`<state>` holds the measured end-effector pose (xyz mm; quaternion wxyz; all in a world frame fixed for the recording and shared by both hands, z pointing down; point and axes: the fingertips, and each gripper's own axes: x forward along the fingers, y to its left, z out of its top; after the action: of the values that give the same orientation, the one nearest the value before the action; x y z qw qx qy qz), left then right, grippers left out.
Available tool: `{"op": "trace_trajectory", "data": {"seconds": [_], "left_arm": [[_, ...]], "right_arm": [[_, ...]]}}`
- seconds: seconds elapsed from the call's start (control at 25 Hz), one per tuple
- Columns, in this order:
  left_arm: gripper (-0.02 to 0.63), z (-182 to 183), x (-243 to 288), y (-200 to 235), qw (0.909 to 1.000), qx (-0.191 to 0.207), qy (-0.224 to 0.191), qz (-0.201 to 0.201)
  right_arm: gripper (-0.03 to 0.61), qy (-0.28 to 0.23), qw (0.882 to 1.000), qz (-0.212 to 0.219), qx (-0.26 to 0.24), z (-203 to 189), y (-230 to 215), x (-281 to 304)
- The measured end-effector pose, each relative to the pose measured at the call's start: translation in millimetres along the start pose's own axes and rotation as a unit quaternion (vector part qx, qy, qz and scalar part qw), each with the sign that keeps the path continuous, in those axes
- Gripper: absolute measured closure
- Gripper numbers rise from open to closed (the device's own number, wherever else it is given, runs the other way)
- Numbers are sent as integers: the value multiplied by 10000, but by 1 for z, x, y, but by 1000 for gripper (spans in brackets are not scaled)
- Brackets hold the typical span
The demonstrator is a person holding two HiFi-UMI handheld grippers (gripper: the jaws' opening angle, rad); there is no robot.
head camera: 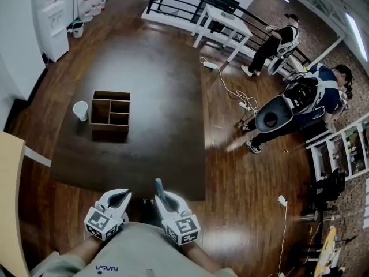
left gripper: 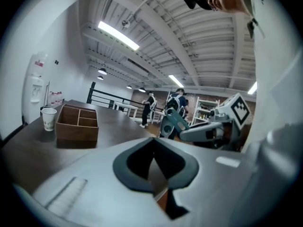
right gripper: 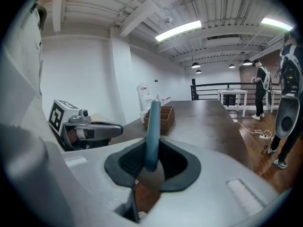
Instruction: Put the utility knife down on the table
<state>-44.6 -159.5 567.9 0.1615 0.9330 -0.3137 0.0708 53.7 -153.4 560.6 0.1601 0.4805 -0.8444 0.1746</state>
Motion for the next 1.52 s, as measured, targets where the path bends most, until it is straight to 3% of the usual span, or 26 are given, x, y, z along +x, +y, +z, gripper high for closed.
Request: {"op": "trace_trajectory", "data": {"seconds": [0.36, 0.68, 1.08, 1.52], "left_arm": [[612, 16, 70, 42, 9989, 151, 261, 369], [612, -22, 112, 64, 9928, -84, 1009, 637], [612, -38, 119, 70, 9860, -246, 1433, 811], [612, -48, 150, 79, 9828, -515, 1646, 656]], "right_arm": [[508, 375, 9989, -67, -273, 0, -93, 78], [508, 834, 9946, -77, -609, -30, -147, 125], [508, 1398, 9837, 210, -1107, -71, -157, 155], [505, 1972, 9744, 381, -1006, -102, -158, 161]]}}
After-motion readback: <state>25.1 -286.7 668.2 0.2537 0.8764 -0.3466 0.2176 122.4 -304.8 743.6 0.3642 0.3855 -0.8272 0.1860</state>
